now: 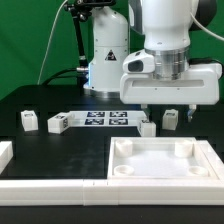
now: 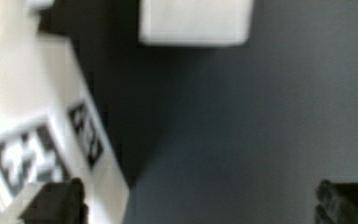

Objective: Assemble one leg

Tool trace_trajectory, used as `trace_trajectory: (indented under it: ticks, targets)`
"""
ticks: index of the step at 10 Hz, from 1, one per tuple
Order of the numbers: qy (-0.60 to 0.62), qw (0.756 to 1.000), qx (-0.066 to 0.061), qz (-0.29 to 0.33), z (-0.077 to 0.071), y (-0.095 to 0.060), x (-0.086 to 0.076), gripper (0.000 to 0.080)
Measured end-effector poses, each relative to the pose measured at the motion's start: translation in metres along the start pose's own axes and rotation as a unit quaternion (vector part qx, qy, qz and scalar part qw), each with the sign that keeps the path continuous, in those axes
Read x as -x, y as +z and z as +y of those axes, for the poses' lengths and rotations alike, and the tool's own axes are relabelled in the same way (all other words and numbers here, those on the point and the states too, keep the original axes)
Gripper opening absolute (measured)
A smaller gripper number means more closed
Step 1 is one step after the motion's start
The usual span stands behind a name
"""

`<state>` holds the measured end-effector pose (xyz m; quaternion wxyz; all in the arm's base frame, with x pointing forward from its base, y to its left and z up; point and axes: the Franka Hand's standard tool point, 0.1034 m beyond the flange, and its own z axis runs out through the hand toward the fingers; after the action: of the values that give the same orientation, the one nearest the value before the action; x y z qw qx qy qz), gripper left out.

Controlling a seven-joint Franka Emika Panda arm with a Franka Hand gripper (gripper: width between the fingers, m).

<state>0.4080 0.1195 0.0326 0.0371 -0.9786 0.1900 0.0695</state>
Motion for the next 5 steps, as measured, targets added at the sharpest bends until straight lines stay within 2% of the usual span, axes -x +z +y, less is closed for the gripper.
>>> trace_trajectory:
  ticks: [3,5]
  targets:
    - [0.002,1.000,0.004,-0.008,0.012,0.004,0.018,0.0648]
    - [-0.009,1.000,0.009,-0.023,0.013,0.004,0.019,0.0648]
